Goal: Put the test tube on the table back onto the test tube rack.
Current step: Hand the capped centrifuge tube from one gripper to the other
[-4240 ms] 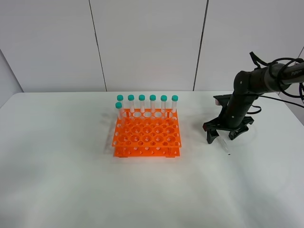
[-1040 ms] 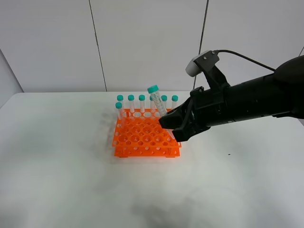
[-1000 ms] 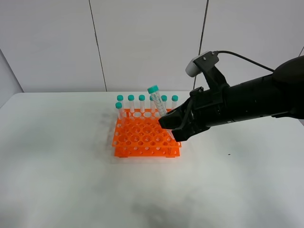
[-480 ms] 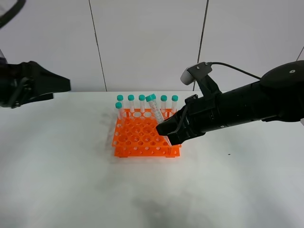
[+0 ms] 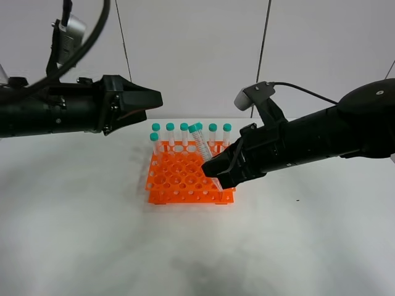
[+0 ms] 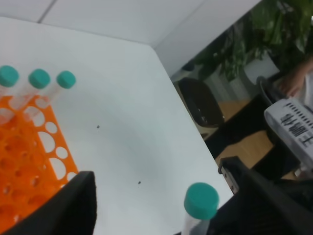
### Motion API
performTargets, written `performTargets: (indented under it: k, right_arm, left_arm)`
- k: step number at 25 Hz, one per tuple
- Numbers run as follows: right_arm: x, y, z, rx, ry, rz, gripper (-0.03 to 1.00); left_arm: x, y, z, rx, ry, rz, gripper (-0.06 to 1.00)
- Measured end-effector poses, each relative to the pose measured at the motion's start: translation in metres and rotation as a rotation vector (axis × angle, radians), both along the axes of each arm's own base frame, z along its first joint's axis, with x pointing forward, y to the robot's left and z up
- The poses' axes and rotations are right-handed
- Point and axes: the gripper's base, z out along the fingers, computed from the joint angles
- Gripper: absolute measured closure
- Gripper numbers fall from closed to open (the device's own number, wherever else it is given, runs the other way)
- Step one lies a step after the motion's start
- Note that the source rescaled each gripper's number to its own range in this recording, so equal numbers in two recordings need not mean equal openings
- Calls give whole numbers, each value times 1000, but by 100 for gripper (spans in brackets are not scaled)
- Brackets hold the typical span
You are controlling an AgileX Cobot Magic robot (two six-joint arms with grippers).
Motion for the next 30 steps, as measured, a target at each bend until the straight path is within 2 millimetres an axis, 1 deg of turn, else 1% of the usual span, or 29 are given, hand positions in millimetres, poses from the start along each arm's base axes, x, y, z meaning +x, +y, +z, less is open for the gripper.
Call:
performTargets:
  k: [6,12,19,22,30]
  right_arm:
    - [0,0,0,5,8,-3,96]
    - [-2,1,0,12,21,17,96]
    - [-3,1,0,12,23,19,96]
    - [-3,1,0,13,25,21,96]
    - [-4,2,0,25,53,18,96]
  left_arm:
    - [1,-21,-14,24,24,-76,7]
    - [2,-42,-14,25,21,-141,7]
    - [1,-61,-23,34,48,-199,7]
    - [0,-64,-24,35,50,-207,7]
    - [1,-63,-24,39,50,-201,7]
